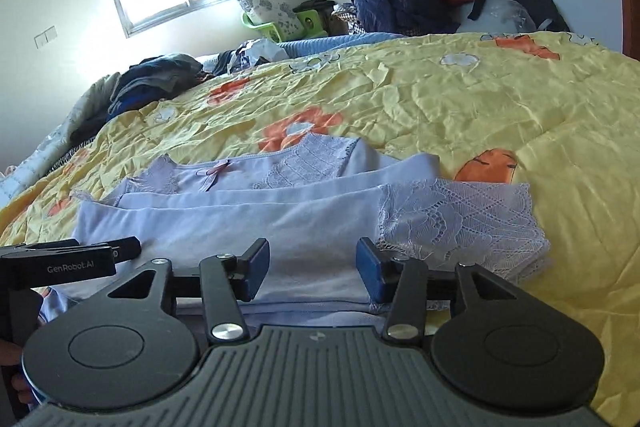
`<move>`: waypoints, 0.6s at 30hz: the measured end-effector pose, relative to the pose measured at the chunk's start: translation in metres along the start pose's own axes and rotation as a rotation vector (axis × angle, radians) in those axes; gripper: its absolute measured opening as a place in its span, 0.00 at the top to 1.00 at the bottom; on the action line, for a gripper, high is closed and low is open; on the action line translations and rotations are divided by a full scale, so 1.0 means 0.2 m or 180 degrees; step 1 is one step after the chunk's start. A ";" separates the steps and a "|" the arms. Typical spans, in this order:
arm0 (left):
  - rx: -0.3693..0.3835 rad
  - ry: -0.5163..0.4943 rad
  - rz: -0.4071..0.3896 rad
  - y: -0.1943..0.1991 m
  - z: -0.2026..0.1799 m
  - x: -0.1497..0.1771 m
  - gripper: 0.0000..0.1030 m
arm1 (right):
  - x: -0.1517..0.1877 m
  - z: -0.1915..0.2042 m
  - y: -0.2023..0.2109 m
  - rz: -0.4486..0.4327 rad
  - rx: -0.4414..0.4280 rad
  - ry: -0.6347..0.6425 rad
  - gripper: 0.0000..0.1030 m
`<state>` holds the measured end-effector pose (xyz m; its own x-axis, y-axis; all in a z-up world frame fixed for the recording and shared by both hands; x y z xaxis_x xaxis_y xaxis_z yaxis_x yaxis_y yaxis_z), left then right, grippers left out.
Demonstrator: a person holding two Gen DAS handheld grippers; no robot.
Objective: Fold small clothes
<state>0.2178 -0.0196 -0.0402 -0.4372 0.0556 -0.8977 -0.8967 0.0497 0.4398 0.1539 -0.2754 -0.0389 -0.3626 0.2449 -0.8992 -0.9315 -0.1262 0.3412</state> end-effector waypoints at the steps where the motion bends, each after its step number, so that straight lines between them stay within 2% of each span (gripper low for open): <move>1: -0.0001 0.0005 0.0005 0.00 0.00 0.00 0.00 | 0.00 0.00 0.00 -0.0012 -0.0019 0.0006 0.43; 5: -0.0019 0.0003 0.0006 0.00 -0.01 0.01 0.00 | 0.02 0.01 0.01 -0.0058 -0.0104 0.0060 0.34; 11: -0.0033 -0.0005 0.0004 0.00 -0.01 0.01 0.00 | 0.03 0.03 0.03 -0.0100 -0.0140 0.0073 0.26; 15: -0.0062 -0.0030 -0.0016 0.01 -0.02 0.01 0.00 | 0.04 0.06 0.14 -0.0278 -0.0056 0.0049 0.24; 18: -0.0050 -0.0061 -0.0059 0.03 -0.03 0.02 0.00 | 0.06 0.12 0.23 -0.0304 -0.0025 0.0270 0.19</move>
<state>0.2099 -0.0245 -0.0411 -0.4192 0.0738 -0.9049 -0.9057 0.0352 0.4225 0.1051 -0.2547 -0.0278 -0.2680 0.1741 -0.9476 -0.9613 -0.1137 0.2510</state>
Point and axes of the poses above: each gripper's, at about its wrist camera, not at the fingertips, and y roughly against the way its jaws point, z to its left, x to its underside, the point moved 1 cm from there along -y, roughly the way its jaws point, and after that the axes turned 12 degrees about -z, right-handed, at the moved point
